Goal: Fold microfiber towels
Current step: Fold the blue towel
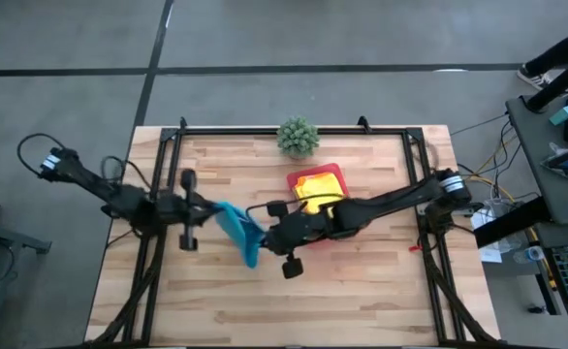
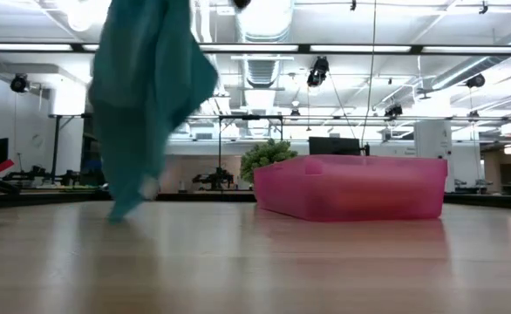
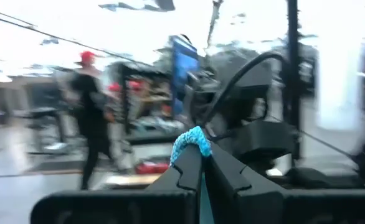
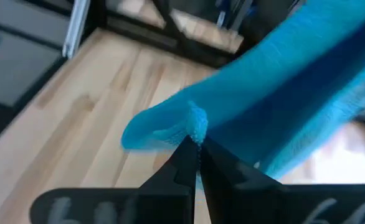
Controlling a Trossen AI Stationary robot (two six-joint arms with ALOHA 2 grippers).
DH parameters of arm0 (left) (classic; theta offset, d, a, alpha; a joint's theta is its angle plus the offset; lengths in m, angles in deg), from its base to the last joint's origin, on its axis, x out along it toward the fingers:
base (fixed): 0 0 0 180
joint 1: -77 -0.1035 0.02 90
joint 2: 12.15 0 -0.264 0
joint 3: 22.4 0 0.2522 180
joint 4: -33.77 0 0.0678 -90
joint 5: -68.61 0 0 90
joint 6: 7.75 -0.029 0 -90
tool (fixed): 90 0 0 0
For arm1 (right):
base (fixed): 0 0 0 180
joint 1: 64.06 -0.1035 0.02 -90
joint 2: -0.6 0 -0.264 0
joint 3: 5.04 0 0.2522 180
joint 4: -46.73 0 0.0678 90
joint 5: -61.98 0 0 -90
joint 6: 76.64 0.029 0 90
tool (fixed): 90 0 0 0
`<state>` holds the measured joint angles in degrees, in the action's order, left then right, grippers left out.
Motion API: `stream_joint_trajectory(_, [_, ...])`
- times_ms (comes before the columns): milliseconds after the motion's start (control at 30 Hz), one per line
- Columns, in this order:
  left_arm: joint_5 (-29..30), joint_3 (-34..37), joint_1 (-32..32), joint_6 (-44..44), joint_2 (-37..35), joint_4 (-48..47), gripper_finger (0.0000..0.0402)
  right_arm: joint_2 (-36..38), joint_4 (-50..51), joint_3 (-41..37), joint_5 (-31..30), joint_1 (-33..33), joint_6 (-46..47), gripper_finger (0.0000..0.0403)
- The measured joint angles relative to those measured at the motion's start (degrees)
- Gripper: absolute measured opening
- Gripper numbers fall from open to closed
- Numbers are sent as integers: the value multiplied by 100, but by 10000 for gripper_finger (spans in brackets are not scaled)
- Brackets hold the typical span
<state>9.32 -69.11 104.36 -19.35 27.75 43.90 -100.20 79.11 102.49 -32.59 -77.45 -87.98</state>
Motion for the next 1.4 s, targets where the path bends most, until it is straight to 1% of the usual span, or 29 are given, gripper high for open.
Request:
stream_joint_trajectory(100, [611,-223,0,-210,-298,-179,0,360,117,147,-143,29,-182,9])
stream_joint_trajectory(300, [2232,-385,0,-830,-758,-244,0,959,263,264,-1585,76,-733,9])
stream_joint_trajectory(367, [2662,-421,-2,-1025,-937,-239,0,1095,249,303,-1893,173,-821,9])
stream_joint_trajectory(433, [2995,-479,0,-1158,-1190,-185,0,1175,248,348,-2012,303,-811,9])
stream_joint_trajectory(600, [3110,-478,0,-1145,-1649,-168,0,1253,216,549,-2007,644,-675,9])
stream_joint_trajectory(667, [3185,-484,-8,-1148,-1806,-91,0,1261,218,645,-2007,796,-763,9])
stream_joint_trajectory(767, [3260,-430,0,-1292,-1945,-232,0,1262,207,752,-2005,1062,-821,9])
stream_joint_trajectory(933, [3681,-390,-3,-1375,-2194,-221,0,1262,454,781,-1989,1440,-914,9])
stream_joint_trajectory(1033, [3683,-302,4,-1278,-2210,-454,0,1275,753,730,-1645,1534,-885,9])
stream_joint_trajectory(1133, [3685,-301,4,-1159,-2122,-608,0,1258,1112,657,-913,1563,-615,9])
stream_joint_trajectory(1233, [3648,-283,4,-705,-1944,-972,0,1196,1305,487,-334,1518,-423,9])
stream_joint_trajectory(1267, [3608,-275,4,-537,-1880,-1114,0,1184,1335,415,-248,1482,-367,9])
stream_joint_trajectory(1400, [3408,-231,12,253,-1535,-1492,0,1141,1492,86,-234,1375,-320,9])
